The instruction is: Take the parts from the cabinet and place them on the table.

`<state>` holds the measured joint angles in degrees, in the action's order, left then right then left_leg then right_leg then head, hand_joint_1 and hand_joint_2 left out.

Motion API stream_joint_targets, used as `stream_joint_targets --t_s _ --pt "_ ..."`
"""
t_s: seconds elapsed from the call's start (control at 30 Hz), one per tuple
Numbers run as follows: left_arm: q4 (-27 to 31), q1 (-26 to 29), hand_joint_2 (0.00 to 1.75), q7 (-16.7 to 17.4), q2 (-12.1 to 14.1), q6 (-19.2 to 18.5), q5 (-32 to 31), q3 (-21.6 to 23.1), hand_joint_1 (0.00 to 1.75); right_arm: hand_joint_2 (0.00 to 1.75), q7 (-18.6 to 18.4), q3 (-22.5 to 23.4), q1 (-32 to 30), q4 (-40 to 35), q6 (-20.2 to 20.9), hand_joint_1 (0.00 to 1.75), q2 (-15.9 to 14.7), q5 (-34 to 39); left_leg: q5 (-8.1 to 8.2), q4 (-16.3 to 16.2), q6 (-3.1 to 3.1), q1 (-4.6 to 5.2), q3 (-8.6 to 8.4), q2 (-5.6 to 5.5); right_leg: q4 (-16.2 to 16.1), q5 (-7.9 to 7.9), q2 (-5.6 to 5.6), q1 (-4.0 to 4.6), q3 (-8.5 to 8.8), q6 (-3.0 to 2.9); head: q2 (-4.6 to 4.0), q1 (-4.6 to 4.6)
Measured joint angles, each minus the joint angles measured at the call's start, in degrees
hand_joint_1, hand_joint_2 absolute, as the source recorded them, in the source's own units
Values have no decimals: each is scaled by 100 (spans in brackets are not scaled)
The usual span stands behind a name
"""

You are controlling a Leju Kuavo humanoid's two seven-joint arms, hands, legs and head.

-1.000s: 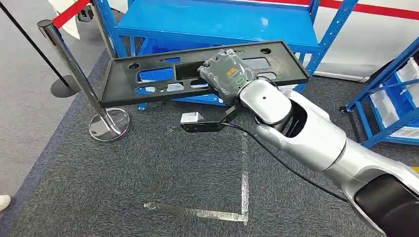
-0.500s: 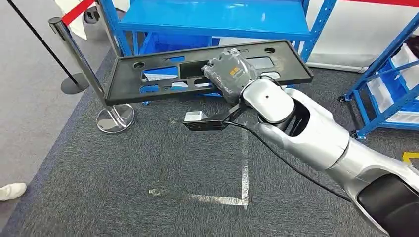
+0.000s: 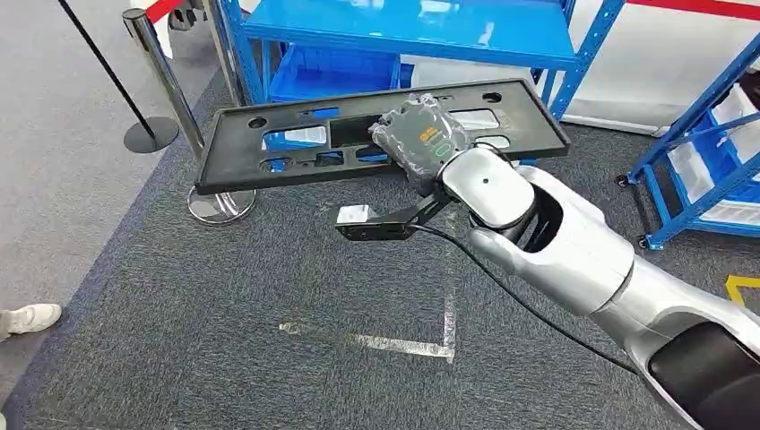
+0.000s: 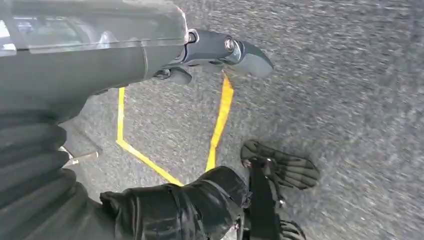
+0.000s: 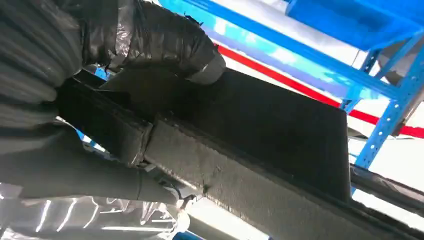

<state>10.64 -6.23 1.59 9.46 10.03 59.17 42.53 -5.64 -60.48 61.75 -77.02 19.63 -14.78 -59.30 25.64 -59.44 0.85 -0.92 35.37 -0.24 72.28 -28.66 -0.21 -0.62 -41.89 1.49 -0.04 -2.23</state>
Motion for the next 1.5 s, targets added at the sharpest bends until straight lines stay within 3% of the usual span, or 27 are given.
stream_joint_targets --t_s 0.07,0.1,0.13,0.23,0.27,0.3,0.43,0.67,0.7,0.73,0.77,0.83,0.87,0.9,0.93,0.97,1.03,1.07,1.1,1.17,1.23,1.27,1.3,1.37,1.4,1.43,1.5 --pt "0 5 175 9 0 -7 -2 0 0 175 -4 0 5 4 5 161 0 -22 -40 -4 -36 0 30 -7 -1032 289 6 17 703 -74 0 -2" --pt "0 6 175 9 0 -11 -2 0 0 175 -15 2 5 7 0 161 0 -35 -60 -2 -71 10 58 -4 -1218 167 10 44 779 -108 0 -4" --pt "0 -1 175 11 0 -11 -4 0 0 175 -15 0 9 4 -2 161 7 -41 -80 -12 -99 19 61 -3 -1244 251 9 86 753 -122 0 -13" --pt "0 8 175 11 0 -11 -4 0 0 175 -17 0 -2 24 -4 161 2 -70 -123 32 -188 17 76 -6 -1274 297 7 78 726 -196 0 -2" --pt "0 14 175 11 4 -11 -4 0 0 175 -17 2 1 39 -4 161 0 -85 -35 49 5 28 69 -3 -1286 300 14 67 716 -137 0 -7" --pt "0 15 175 11 4 -11 -4 0 0 175 -15 0 -2 44 -4 161 0 -107 -117 49 149 37 80 4 -1286 306 29 65 717 -147 0 -15" --pt "0 15 175 -6 7 -11 2 0 0 175 18 0 -3 63 -2 161 0 -144 -123 91 127 50 80 3 -1287 319 32 44 722 -166 0 -18" --pt "0 24 175 -9 37 -22 4 0 0 175 26 0 -4 87 -4 161 0 -155 -140 89 147 68 50 2 -1306 318 31 43 723 -164 0 -13" --pt "0 24 175 -9 37 -33 4 0 0 175 26 0 -1 85 -6 161 4 -157 -172 173 146 69 12 1 -1346 325 20 63 762 -149 0 -15" --pt "0 24 175 -9 33 -48 4 0 0 175 26 0 -15 85 -13 161 7 -160 -232 341 86 -23 -123 2 -1397 295 12 101 795 -137 0 -9" --pt "0 31 175 -11 26 -59 4 0 0 175 26 2 -9 98 -13 161 -2 -162 -261 454 33 -23 -205 -9 -1294 227 15 71 775 -102 0 15" --pt "0 20 175 -11 26 -66 2 0 0 175 28 0 20 107 -22 161 -2 -175 -264 481 28 -60 -241 -24 -482 -161 25 23 373 -33 0 46" --pt "0 21 175 -9 24 -66 2 0 0 175 31 0 0 111 -19 161 -2 -177 -244 469 18 -71 -242 -42 -66 -294 26 -3 138 4 0 53" --pt "0 23 175 -9 22 -68 4 0 0 175 35 0 -33 120 -15 161 -2 -179 -227 454 7 -83 -240 -80 208 -330 25 -34 -47 38 0 46" --pt "0 27 175 0 9 -68 2 0 0 175 48 -2 -68 129 -11 161 -2 -194 -198 422 -32 -107 -241 -134 198 -197 22 -73 -99 83 0 48" --pt "0 28 175 13 0 -68 2 0 0 175 55 -2 -82 140 -9 161 -2 -205 -166 386 -74 -133 -241 -184 -43 7 23 -106 -16 119 0 46" --pt "0 28 175 37 -11 -74 2 0 0 175 61 -2 -79 168 -11 161 -2 -247 -51 228 -179 -199 -229 -310 -1027 588 103 -196 425 213 0 50" --pt "0 35 175 42 -11 -74 2 0 0 175 61 -2 -82 190 -11 161 -13 -262 4 168 -240 -213 -169 -358 -1157 435 307 -209 515 228 0 48" --pt "-2 9 175 46 -9 -74 2 0 0 175 70 -4 -66 208 -11 161 -15 -267 31 52 -300 -204 -101 -412 -1219 410 404 -198 533 160 0 87" --pt "-2 41 175 50 -20 -79 2 0 0 175 92 -9 -93 227 -13 161 -15 -273 -15 135 -362 -232 -54 -493 -1129 387 292 -140 493 61 2 65" --pt "-2 56 175 53 -31 -79 2 2 0 175 92 -11 -86 256 -13 161 -11 -278 -3 148 -429 -266 -33 -542 -1193 410 177 -160 517 -55 0 72" --pt "-2 65 175 53 -42 -83 2 2 0 175 85 -11 -85 262 -15 161 -2 -284 64 -10 -414 -239 35 -286 -1209 407 138 -152 548 -98 0 35" --pt "-2 58 175 53 -42 -83 2 2 0 175 85 -11 -70 266 -17 161 0 -291 220 -323 -395 -217 179 -135 -1213 398 104 -137 562 -136 0 7" --pt "-2 32 175 53 -42 -83 2 2 0 175 92 -13 -67 286 -15 161 0 -291 574 -1242 -376 -180 659 -57 -1209 368 23 -87 586 -182 0 -11" --pt "-2 34 175 53 -42 -81 2 2 0 175 92 -24 -70 299 -9 161 2 -291 632 -1564 -362 -169 849 -54 -1206 353 -57 -55 593 -204 0 -15" --pt "-2 39 175 53 -44 -81 0 4 0 175 92 -39 -74 306 -2 161 0 -295 551 -1600 -337 -157 894 -49 -1205 341 -94 -30 609 -220 0 -13" --pt "-2 50 175 53 -46 -79 -4 4 0 175 90 -57 -75 317 15 161 0 -297 120 -976 -253 -109 622 -2 -1200 304 -182 12 649 -230 0 -15"
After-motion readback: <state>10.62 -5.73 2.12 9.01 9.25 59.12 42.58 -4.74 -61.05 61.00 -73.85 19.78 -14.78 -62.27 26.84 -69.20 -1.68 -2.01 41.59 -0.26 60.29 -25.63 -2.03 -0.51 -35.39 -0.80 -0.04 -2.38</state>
